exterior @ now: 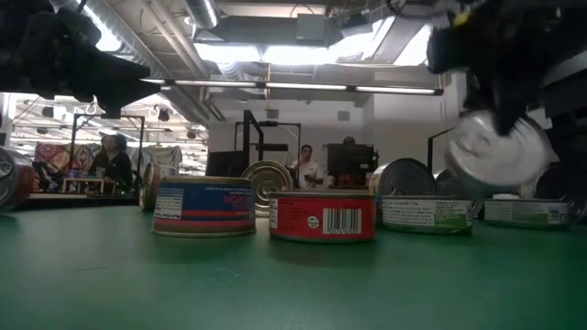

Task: Stack canned seafood by type on shelf
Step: Put the yellow blue tuna can on the shelf

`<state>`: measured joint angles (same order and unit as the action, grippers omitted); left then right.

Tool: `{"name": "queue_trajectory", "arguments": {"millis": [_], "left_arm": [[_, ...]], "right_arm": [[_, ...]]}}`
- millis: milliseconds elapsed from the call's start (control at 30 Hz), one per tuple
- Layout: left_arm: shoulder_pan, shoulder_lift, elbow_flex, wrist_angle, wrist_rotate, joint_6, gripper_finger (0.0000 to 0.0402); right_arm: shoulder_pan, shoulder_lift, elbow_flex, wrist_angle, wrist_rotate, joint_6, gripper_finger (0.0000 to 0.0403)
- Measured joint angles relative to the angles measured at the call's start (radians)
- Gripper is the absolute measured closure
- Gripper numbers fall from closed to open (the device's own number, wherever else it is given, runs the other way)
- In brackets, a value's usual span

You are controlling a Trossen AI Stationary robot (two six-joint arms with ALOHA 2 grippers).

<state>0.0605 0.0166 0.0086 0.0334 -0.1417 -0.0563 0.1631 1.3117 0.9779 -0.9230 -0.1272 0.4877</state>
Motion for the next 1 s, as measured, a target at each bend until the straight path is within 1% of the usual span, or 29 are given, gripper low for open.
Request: {"name": "queue_trajectory", "arguments": {"millis": [200, 333, 467, 633, 733, 833, 1000], "left_arm": [[0.000, 0.000, 0.000, 0.000, 0.000, 0.000, 0.0163], [0.000, 0.000, 0.000, 0.000, 0.000, 0.000, 0.0163], [0.000, 0.000, 0.000, 0.000, 0.000, 0.000, 0.0163], [0.000, 0.000, 0.000, 0.000, 0.000, 0.000, 0.0163], [0.000, 0.000, 0.000, 0.000, 0.000, 0.000, 0.0163], [0.000, 0.000, 0.000, 0.000, 0.000, 0.000, 0.0163], [0.000, 0.000, 0.000, 0.000, 0.000, 0.000, 0.0163]], "right_arm": [[-0.040, 0.000, 0.133, 0.004, 0.011, -0.093, 0.0263], [-0.107, 0.000, 0.204, 0.040, 0.014, -0.170, 0.0264], [-0.200, -0.001, 0.243, 0.118, 0.001, -0.258, 0.0265], [-0.356, 0.001, 0.251, 0.239, -0.099, -0.332, 0.0264], [-0.453, 0.018, 0.251, 0.318, -0.163, -0.340, 0.0264], [-0.545, 0.051, 0.251, 0.406, -0.207, -0.339, 0.0264], [-0.679, 0.139, 0.251, 0.530, -0.312, -0.320, 0.0264]]}}
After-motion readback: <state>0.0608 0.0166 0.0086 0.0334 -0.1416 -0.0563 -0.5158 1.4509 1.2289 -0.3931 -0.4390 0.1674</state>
